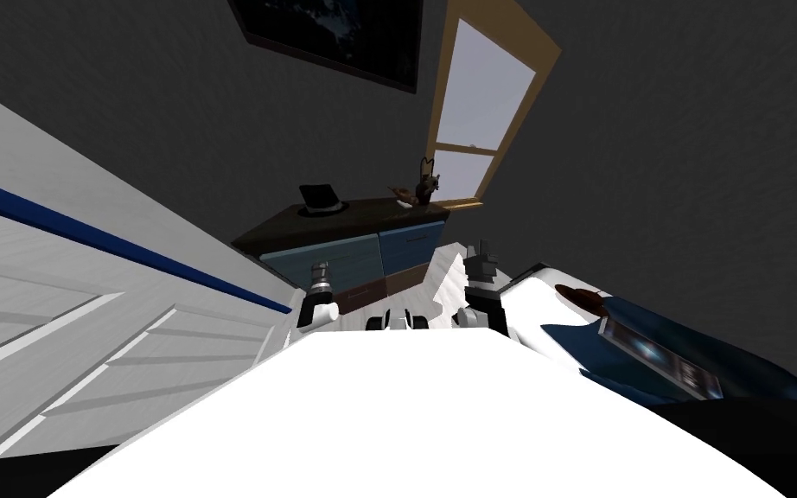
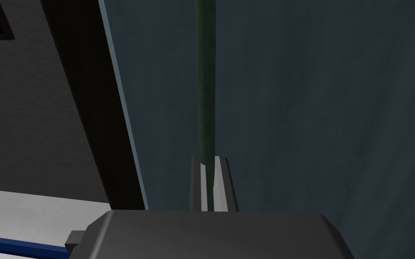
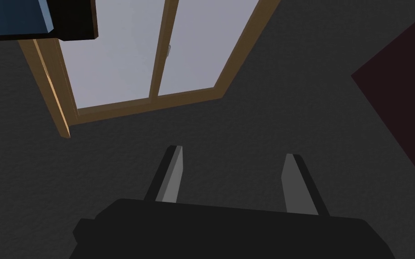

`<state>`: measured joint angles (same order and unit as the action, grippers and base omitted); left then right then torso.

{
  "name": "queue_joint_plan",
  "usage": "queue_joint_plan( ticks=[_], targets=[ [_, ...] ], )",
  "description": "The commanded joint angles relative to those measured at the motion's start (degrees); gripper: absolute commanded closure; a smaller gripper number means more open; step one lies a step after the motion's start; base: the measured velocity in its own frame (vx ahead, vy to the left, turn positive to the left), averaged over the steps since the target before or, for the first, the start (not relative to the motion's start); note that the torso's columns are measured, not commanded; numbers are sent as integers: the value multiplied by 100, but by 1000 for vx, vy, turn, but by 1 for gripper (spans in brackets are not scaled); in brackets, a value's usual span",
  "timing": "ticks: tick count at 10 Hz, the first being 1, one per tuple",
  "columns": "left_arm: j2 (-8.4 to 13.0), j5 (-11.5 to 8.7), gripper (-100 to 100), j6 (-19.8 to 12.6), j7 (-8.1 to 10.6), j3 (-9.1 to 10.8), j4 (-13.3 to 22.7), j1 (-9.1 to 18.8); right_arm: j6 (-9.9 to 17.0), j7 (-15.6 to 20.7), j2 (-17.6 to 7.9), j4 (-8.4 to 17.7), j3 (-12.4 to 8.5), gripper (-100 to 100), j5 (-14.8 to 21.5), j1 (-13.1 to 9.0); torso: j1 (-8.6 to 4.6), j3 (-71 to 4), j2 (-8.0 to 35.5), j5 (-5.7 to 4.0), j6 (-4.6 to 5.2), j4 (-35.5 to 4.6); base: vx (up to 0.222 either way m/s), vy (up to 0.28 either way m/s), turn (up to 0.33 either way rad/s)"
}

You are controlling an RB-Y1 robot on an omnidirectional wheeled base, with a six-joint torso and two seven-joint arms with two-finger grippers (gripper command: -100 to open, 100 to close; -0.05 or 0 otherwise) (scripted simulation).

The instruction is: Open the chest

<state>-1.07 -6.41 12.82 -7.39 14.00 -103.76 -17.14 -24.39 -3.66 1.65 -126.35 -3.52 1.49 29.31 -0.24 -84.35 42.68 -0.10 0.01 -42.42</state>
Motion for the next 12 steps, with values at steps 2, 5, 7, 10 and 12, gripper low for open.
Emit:
queue_joint_plan(
  ticks=[2, 5, 7, 10, 12],
  targets=[
    [0, -13, 100, -46, 6, -42, -175, -103, 0, 0, 1, 0, 1, 0, 0, -2, 3, 6, 7, -3, -5, -5, -179, -70, 4],
    [-21, -17, 100, -75, 10, -81, -214, -208, 0, 0, 0, 0, 0, 0, 0, 0, 12, -29, -46, -14, -1, -6, -129, -64, 9],
    [-20, -21, 100, -53, 12, -109, -295, -264, 0, 0, 1, 0, 1, 0, 0, -2, 3, -9, -14, -2, 1, 1, -163, -44, 28],
    [-28, -24, 100, -86, 16, -135, -318, -302, 0, 0, 0, 0, 1, 0, 0, -2, 8, 0, 2, -9, -13, -12, -133, -45, -17],
    [-54, -74, -100, -425, 14, -117, -735, -454, 0, 0, 0, 0, 0, 0, 0, 1, 26, -33, -56, 0, -6, 8, 3, -1, -22]
  ],
)
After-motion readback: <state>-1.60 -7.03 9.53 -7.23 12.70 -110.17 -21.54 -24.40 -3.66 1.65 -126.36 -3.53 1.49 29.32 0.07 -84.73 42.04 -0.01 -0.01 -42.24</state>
